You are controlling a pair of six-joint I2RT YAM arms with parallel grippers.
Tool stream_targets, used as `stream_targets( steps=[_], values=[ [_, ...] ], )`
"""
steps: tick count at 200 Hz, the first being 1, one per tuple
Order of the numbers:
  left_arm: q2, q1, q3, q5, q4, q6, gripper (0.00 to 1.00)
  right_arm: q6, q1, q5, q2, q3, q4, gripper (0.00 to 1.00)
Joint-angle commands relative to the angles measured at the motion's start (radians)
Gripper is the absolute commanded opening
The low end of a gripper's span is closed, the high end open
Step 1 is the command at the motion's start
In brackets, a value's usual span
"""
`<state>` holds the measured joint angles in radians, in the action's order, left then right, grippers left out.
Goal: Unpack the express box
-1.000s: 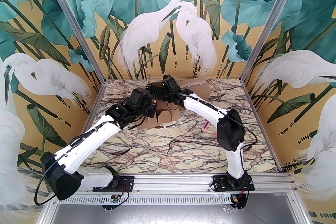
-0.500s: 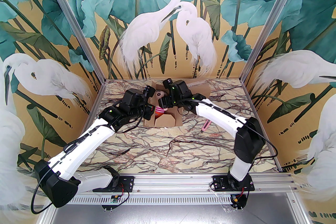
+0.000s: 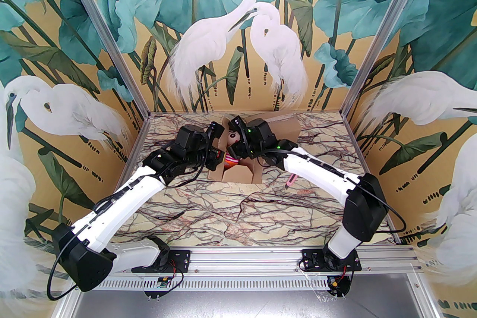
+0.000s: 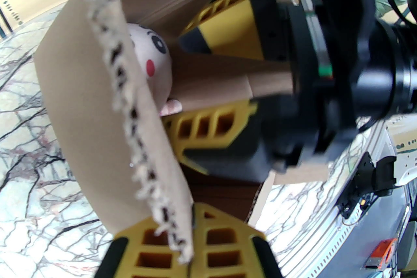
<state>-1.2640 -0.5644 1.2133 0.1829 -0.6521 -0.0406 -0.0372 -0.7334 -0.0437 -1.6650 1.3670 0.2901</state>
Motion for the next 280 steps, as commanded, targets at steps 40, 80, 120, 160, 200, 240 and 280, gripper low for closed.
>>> stream_targets(
  steps=[40, 80, 120, 160, 200, 240, 280],
  values=[
    [-0.035, 0.047, 0.014, 0.162, 0.086, -0.14, 0.0, -0.022, -0.008, 0.044, -0.002, 0.207, 0.223, 0.68],
    [-0.014, 0.118, -0.04, 0.245, 0.125, -0.258, 0.0, 0.075, -0.016, -0.025, -0.075, 0.361, 0.368, 0.61],
    [-0.014, 0.163, -0.117, 0.293, 0.117, -0.284, 0.0, 0.021, -0.022, -0.066, -0.157, 0.471, 0.519, 0.48],
    [-0.037, 0.183, -0.175, 0.315, 0.131, -0.296, 0.0, -0.006, -0.067, -0.035, -0.24, 0.527, 0.58, 0.42],
    [-0.033, 0.203, -0.2, 0.309, 0.123, -0.283, 0.0, 0.013, -0.067, 0.016, -0.33, 0.631, 0.688, 0.36],
    [-0.048, 0.204, -0.195, 0.311, 0.102, -0.266, 0.0, 0.051, -0.068, 0.147, -0.34, 0.643, 0.743, 0.45],
    [-0.053, 0.204, -0.186, 0.338, 0.066, -0.228, 0.0, 0.112, -0.034, 0.186, -0.332, 0.715, 0.633, 0.51]
  ],
)
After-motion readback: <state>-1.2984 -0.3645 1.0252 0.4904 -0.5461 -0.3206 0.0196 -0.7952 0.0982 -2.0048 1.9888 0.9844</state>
